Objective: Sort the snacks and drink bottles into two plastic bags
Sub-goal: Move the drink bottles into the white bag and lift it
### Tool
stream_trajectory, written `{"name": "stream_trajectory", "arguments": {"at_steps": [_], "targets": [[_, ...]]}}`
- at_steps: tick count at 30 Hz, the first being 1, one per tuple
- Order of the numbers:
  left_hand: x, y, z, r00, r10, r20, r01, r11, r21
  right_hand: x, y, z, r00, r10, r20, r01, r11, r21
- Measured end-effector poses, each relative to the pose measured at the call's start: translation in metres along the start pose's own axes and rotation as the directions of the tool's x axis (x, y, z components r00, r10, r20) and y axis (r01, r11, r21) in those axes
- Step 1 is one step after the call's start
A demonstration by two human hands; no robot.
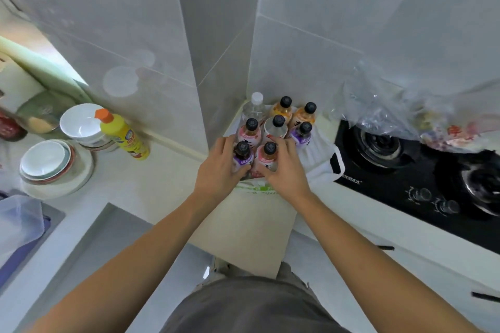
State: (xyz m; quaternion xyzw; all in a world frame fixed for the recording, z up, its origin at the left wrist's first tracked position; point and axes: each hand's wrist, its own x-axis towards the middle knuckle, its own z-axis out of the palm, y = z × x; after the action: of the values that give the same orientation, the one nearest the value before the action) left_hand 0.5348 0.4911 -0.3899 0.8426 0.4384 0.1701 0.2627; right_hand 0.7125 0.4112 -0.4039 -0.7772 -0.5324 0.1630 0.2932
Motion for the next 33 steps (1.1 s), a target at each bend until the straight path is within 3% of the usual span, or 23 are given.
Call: {"name": "stream_trajectory", "arguments": {"at_steps": [5,8,14,19,26,33], "targets": [[0.000,0.003,-0.016,0.946,0.307,-0.104,-0.288,0.943,0.166,-0.015,-0.011,-0.028,0.996,-0.035,-0.086,0.026,0.994,-0.107],[0.010,0.020,-0.017,0.907,0.405,-0.119,-0.379,0.905,0.193,-0.026,-0.008,-0.052,0.991,-0.039,-0.128,0.013,0.981,-0.195],[0.037,0.081,0.003,0.881,0.469,-0.055,-0.455,0.875,0.168,-0.058,0.018,-0.110,0.964,-0.031,-0.265,-0.041,0.964,-0.263],[0.048,0.145,0.038,0.847,0.528,0.060,-0.529,0.829,0.179,-0.102,0.066,-0.164,0.928,0.110,-0.355,-0.220,0.932,-0.288],[0.018,0.262,0.116,0.755,0.619,0.215,-0.652,0.744,0.146,-0.185,0.148,-0.239,0.862,0.261,-0.435,-0.410,0.863,-0.295],[-0.030,0.396,0.204,0.708,0.665,0.236,-0.703,0.695,0.149,-0.270,0.253,-0.318,0.825,0.314,-0.470,-0.479,0.830,-0.285]]}}
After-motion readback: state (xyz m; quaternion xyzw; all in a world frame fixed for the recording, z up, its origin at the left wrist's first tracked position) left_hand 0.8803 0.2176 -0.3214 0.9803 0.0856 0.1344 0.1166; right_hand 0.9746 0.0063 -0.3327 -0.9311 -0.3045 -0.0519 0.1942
